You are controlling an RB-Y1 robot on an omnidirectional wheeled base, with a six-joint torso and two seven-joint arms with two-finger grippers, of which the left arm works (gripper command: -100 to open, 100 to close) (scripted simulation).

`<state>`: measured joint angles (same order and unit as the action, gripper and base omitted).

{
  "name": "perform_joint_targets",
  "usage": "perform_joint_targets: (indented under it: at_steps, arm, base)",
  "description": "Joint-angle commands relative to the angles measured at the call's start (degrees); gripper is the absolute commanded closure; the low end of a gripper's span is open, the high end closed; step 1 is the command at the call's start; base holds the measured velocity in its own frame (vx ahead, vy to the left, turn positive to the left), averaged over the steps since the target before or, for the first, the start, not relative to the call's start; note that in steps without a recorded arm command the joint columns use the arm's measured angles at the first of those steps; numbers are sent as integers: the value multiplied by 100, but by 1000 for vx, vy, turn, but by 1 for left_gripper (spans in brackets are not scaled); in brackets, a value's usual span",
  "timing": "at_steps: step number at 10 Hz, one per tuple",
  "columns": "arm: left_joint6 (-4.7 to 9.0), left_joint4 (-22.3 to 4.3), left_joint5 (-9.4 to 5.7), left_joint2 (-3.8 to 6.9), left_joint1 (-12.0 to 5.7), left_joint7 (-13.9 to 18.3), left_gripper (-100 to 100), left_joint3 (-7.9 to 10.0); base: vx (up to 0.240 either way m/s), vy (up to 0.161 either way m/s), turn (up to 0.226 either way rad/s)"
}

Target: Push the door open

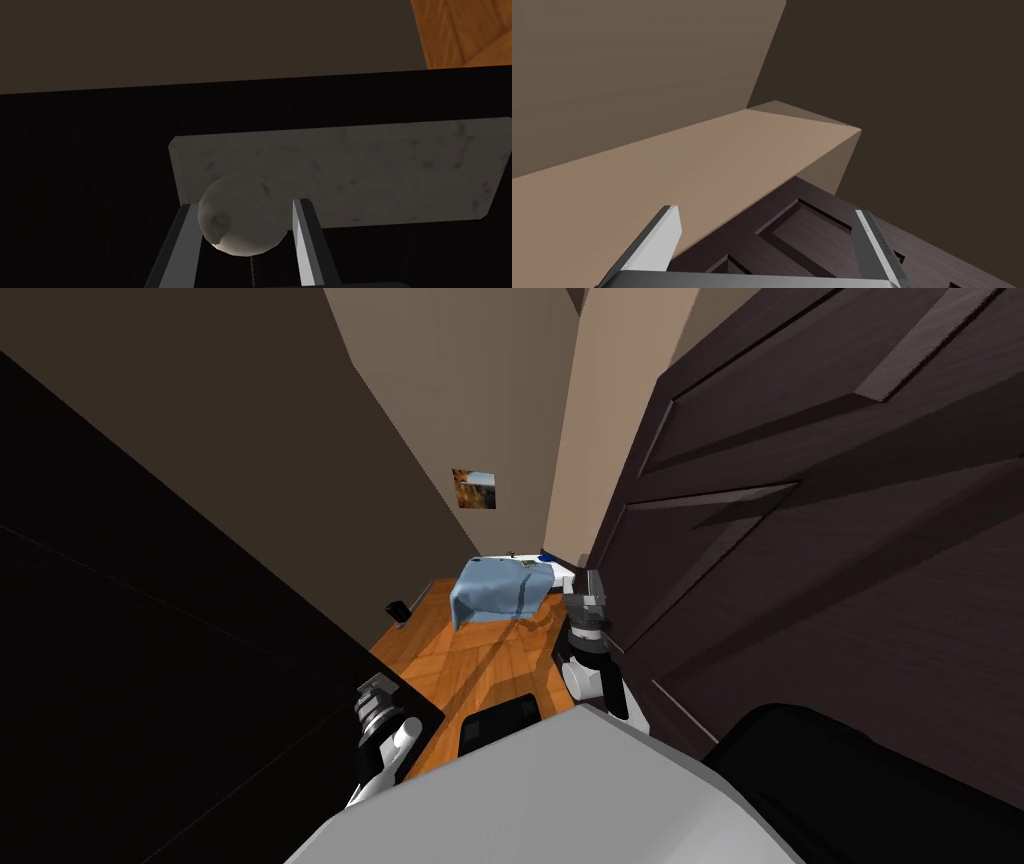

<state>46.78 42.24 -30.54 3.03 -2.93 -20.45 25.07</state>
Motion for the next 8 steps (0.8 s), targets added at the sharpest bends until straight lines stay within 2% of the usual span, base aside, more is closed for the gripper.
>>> perform_joint_targets:
  at_steps: [1, 2, 3, 4, 8]
  arm:
    - [56, 50, -87, 42, -9, -65, 100, 112]
    - [75, 58, -149, 49, -1, -108, 100, 184]
    - [75, 58, -149, 49, -1, -108, 100, 184]
    - [113, 75, -277, 47, 15, -197, 100, 332]
    - [176, 103, -491, -13, 42, -345, 100, 580]
  base:
    - [219, 71, 37]
    - [204, 89, 41]
    - [125, 73, 11]
    - [205, 74, 13]
    - [220, 100, 41]
